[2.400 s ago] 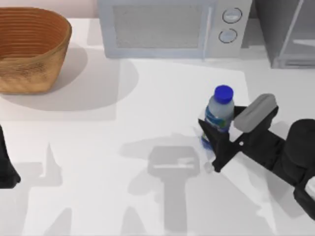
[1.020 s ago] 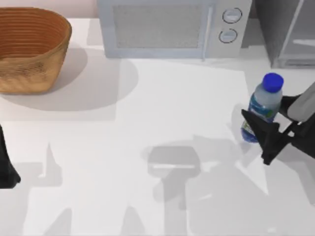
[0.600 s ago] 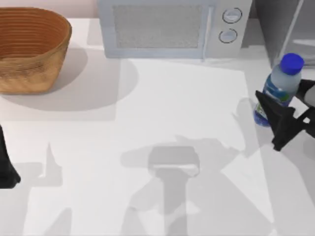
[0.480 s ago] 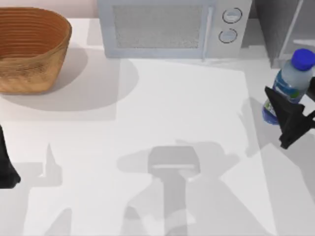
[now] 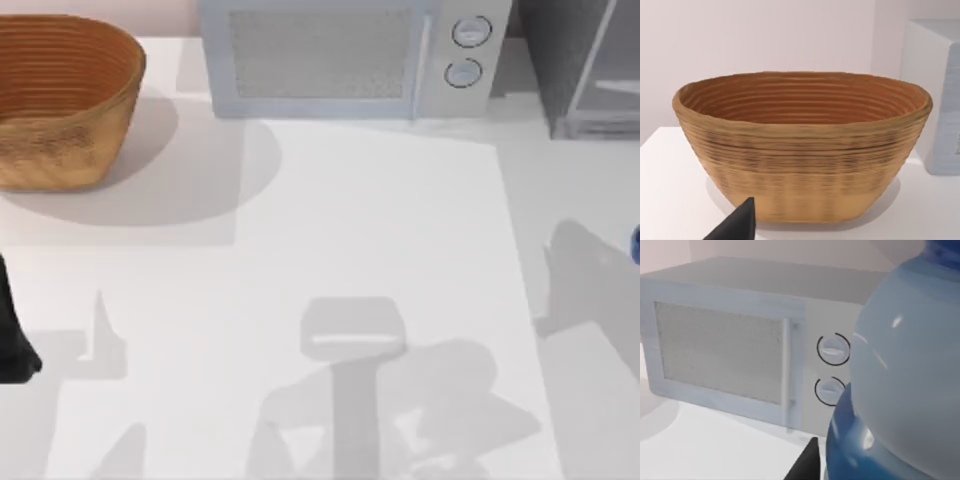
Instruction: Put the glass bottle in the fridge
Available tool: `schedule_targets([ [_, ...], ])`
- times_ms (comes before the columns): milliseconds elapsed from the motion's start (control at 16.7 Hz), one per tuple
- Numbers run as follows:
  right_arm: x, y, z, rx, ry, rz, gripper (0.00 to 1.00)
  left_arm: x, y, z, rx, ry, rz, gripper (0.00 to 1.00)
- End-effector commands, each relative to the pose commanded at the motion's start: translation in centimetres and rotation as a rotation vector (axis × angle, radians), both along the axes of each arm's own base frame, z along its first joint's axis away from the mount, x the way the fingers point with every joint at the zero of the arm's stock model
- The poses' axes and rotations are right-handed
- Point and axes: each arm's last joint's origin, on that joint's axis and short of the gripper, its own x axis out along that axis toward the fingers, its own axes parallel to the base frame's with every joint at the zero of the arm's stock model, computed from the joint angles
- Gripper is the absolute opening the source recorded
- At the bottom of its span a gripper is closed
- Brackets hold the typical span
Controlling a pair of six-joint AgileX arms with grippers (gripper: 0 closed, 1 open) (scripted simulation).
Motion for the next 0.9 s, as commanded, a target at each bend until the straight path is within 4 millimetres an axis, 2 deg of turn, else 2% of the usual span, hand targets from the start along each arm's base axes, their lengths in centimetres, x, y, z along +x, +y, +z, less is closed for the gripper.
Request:
schedule_targets([
  [240,-3.3,-1.0,-0.5,0.016,-0.005,-0.145,0.01,0.0,0.0,0.0,0.000,0.000,0.000,1.00],
  [420,-5.0,-1.5,-1.4,0.026,-0.010,-0.236,0.01,0.0,0.0,0.0,0.000,0.000,0.000,1.00],
  [660,-6.3,-2.0,-2.4,0.035,-0.018,-0.317,0.01,0.0,0.0,0.0,0.000,0.000,0.000,1.00],
  [900,-6.6,-2.1,-2.7,0.037,-0.022,-0.340,0.01,0.0,0.0,0.0,0.000,0.000,0.000,1.00],
])
